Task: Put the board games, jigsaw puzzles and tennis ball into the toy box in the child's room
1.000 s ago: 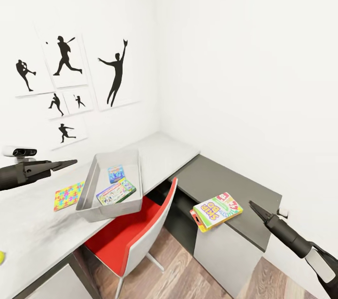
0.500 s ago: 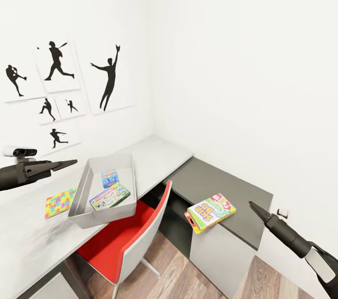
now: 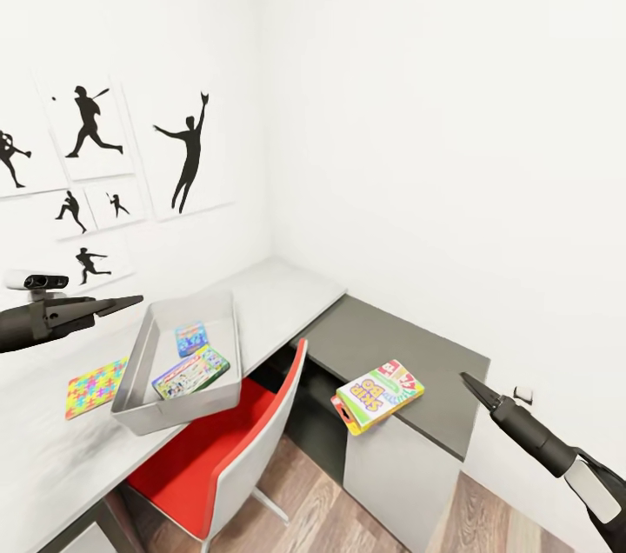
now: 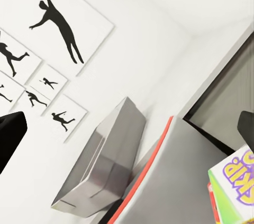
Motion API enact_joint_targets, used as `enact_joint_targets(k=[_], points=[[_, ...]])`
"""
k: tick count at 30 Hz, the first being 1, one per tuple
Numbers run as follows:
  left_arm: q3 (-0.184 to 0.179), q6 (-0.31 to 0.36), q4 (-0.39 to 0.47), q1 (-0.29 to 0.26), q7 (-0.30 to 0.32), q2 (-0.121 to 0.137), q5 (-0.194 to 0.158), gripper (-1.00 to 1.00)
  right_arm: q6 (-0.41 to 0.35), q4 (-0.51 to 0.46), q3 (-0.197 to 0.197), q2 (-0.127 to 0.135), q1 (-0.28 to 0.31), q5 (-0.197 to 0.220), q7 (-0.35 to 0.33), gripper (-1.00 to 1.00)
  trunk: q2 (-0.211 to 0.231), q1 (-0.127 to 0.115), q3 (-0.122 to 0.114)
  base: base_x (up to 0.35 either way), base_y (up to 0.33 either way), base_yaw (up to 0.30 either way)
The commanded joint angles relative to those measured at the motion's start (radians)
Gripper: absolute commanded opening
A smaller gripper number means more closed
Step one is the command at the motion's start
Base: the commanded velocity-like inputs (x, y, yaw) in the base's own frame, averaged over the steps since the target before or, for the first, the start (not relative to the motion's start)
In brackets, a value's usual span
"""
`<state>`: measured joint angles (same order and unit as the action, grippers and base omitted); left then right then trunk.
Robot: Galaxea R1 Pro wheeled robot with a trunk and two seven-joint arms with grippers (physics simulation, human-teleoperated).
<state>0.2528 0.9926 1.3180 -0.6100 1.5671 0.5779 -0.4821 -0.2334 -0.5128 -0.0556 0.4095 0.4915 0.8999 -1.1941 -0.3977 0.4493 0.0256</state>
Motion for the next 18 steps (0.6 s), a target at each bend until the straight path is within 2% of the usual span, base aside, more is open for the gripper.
enact_joint_targets(k=[1,18], points=[[0.000,0.011,0.000,-0.001,0.004,0.000,0.000,1.00,-0.010,0.000,0.000,0.000,0.001,0.006,-0.002,1.00,-0.002,0.001,0.001,0.000,0.000,-0.112],[-0.001,0.011,0.000,-0.001,0.004,0.000,0.000,1.00,-0.010,0.000,0.001,-0.001,0.001,0.006,0.014,1.00,-0.002,0.001,-0.027,-0.056,0.000,-0.112]])
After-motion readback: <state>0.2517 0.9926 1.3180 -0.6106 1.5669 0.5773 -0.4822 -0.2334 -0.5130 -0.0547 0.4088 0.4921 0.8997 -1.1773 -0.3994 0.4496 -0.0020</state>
